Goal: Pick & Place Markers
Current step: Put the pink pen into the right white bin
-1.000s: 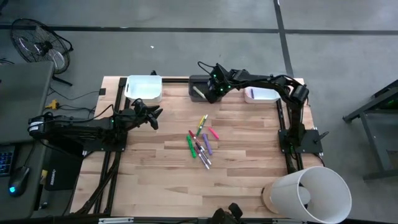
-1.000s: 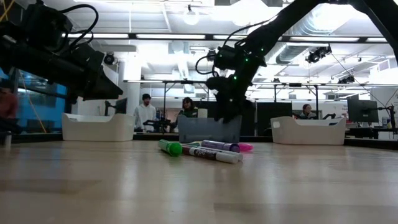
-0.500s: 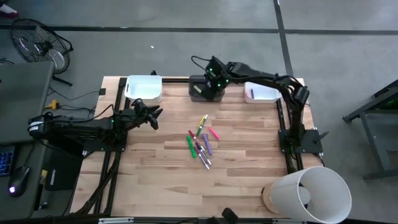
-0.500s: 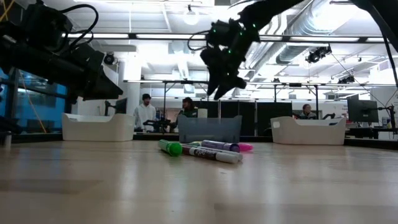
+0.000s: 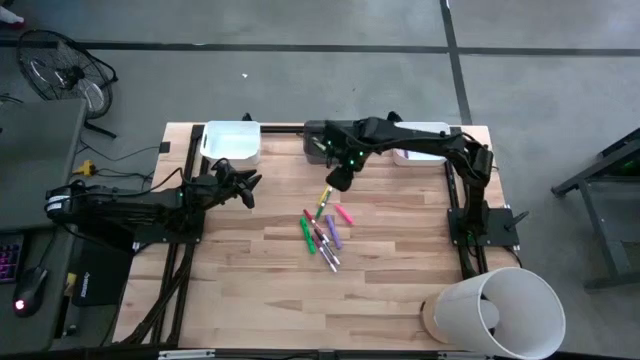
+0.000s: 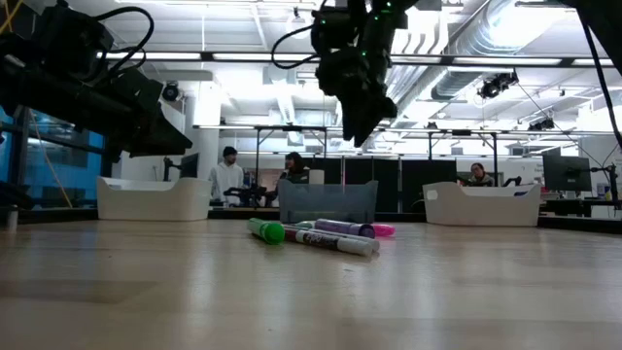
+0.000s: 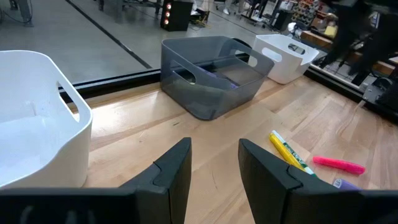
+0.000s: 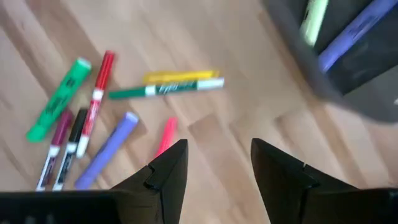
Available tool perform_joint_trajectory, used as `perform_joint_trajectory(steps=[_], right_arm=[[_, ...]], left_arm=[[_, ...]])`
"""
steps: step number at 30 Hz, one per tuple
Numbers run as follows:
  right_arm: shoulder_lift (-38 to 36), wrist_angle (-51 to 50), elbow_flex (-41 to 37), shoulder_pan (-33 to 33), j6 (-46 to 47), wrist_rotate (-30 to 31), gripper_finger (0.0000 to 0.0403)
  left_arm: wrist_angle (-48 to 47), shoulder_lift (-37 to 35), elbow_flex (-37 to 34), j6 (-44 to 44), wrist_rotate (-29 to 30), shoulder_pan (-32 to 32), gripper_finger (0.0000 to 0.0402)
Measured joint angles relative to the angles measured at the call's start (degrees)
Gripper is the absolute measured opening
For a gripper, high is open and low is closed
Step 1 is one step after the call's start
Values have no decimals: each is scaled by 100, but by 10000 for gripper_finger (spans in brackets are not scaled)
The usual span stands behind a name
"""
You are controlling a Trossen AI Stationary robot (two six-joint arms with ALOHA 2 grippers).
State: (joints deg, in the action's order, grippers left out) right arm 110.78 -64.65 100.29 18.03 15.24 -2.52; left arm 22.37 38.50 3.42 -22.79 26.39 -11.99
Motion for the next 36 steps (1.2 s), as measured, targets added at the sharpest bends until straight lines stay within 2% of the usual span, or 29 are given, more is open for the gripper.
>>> perform_joint_trajectory(steps=[4,8,18,26,36], right_arm=[[0,-400,-17,-347,281,278,165],[-1,-397,-418,-672,469,350,165],[9,756,-1629,-1021,1246,464,165],[7,1488,-1938,-1025,1756,736,165],[7,1644,-1950,-1328,1912,943,165]], left_arm=[[0,1,2,0,0,2,131],[1,-1,1,0,0,2,131],[-1,0,1,-1,0,2,131],[0,-1,0,-1,0,1,131],[0,-2,0,0,0,2,131]])
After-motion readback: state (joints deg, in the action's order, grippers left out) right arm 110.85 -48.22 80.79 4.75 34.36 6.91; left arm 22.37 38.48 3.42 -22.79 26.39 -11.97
